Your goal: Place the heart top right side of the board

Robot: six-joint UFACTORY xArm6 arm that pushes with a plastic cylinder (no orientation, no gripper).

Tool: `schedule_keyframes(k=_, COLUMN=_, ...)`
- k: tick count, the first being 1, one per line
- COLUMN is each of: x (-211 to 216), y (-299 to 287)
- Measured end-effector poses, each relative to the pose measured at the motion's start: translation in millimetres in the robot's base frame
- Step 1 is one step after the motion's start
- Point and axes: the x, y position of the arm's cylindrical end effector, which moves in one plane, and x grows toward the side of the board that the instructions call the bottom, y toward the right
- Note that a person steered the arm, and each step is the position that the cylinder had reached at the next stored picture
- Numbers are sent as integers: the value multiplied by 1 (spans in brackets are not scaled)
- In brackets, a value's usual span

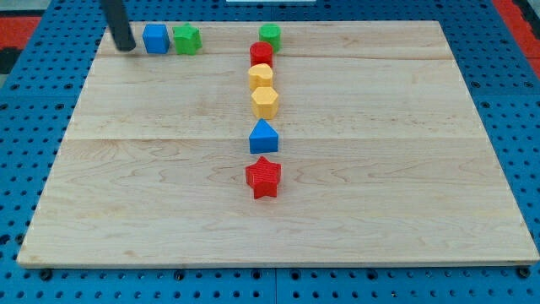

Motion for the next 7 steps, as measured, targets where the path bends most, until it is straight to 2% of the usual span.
schedule_keyframes(k=1, x=45, y=84)
schedule_keyframes(k=3, x=41, y=208)
schedule_keyframes(k=4, x=40, y=232)
schedule_keyframes(k=6, x=-19, y=252)
schedule_keyframes(k=7, x=-20, y=204)
